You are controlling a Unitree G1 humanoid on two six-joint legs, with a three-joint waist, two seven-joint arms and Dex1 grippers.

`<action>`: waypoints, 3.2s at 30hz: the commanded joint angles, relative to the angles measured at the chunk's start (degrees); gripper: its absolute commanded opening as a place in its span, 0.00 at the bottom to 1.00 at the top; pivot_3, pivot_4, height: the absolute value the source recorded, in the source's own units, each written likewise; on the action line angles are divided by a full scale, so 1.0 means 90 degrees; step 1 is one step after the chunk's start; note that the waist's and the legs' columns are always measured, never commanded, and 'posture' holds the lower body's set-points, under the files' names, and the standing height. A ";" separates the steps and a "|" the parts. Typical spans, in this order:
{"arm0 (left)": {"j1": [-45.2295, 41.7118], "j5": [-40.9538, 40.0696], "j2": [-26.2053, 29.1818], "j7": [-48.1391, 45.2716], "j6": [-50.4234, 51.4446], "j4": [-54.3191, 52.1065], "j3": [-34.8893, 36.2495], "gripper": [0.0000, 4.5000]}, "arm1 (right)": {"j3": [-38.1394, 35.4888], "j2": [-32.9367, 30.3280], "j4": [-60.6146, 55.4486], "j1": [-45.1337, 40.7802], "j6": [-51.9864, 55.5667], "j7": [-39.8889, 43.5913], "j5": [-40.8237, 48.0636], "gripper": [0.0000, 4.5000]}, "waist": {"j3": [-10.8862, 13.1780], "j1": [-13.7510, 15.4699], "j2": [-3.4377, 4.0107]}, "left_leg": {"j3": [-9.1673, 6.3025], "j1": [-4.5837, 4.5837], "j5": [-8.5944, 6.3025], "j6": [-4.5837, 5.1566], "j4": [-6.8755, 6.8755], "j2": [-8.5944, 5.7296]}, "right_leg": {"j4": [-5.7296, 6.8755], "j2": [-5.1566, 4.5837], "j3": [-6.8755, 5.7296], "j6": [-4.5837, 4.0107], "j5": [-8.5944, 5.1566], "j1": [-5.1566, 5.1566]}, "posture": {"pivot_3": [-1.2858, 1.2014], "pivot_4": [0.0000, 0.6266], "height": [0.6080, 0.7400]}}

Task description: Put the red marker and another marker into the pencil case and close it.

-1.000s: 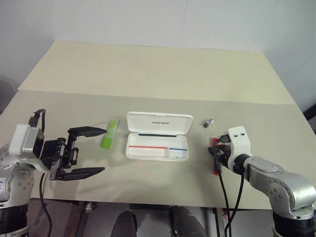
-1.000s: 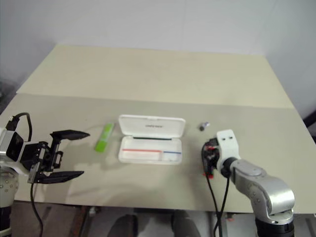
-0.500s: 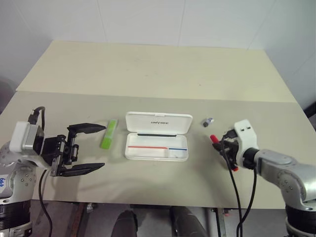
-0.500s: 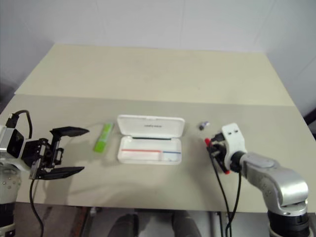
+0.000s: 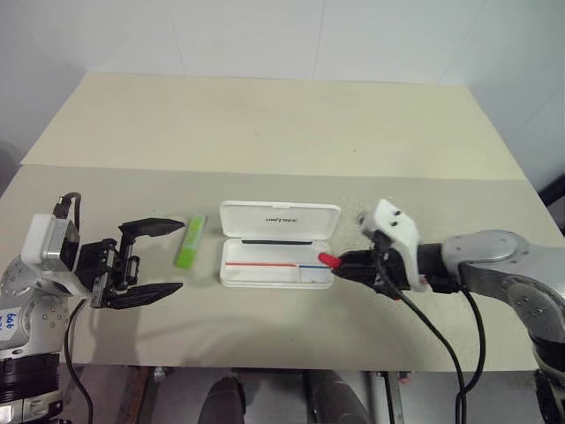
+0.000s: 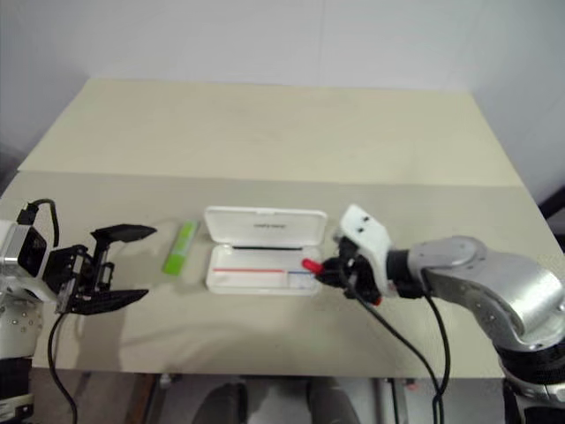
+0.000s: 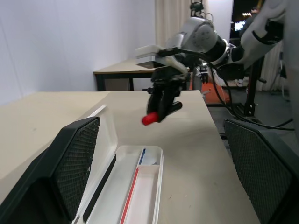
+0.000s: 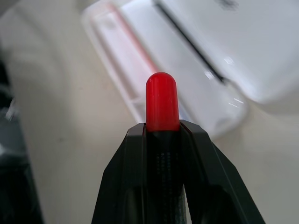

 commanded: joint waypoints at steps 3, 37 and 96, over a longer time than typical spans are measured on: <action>0.0023 0.0111 0.0256 -0.0453 -0.0274 0.0266 0.0215 1.00 | 0.1215 0.0536 0.0020 -0.0669 -0.1122 -0.0129 -0.1056 0.14 | 0.0000 -0.0035 0.0000 | 0.0001 -0.0012 0.0000 0.0000 -0.0001 0.0002 | 0.0006 0.0001 0.0000 -0.0001 0.0000 -0.0020 | 0.52 0.24 1.00; 0.1166 -0.0072 0.0234 -0.0129 -0.0195 -0.0617 0.0840 1.00 | 0.3615 0.2789 0.2617 -0.2012 -0.4270 0.0952 -0.4827 0.14 | -0.0002 -0.0195 -0.0002 | -0.0007 -0.0063 0.0030 -0.0048 0.0020 0.0005 | 0.0096 -0.0005 -0.0026 -0.0009 -0.0003 -0.0107 | 0.52 0.24 1.00; 0.2517 0.2919 -0.1557 0.7403 0.1147 -0.3104 0.0397 1.00 | -0.2378 0.0503 0.1325 0.1288 -0.4684 0.3621 -0.0428 1.00 | 0.0000 0.0039 -0.0014 | -0.0036 0.0043 0.0036 -0.0044 0.0019 -0.0016 | 0.0042 0.0001 -0.0037 0.0009 0.0008 0.0051 | 0.52 0.24 1.00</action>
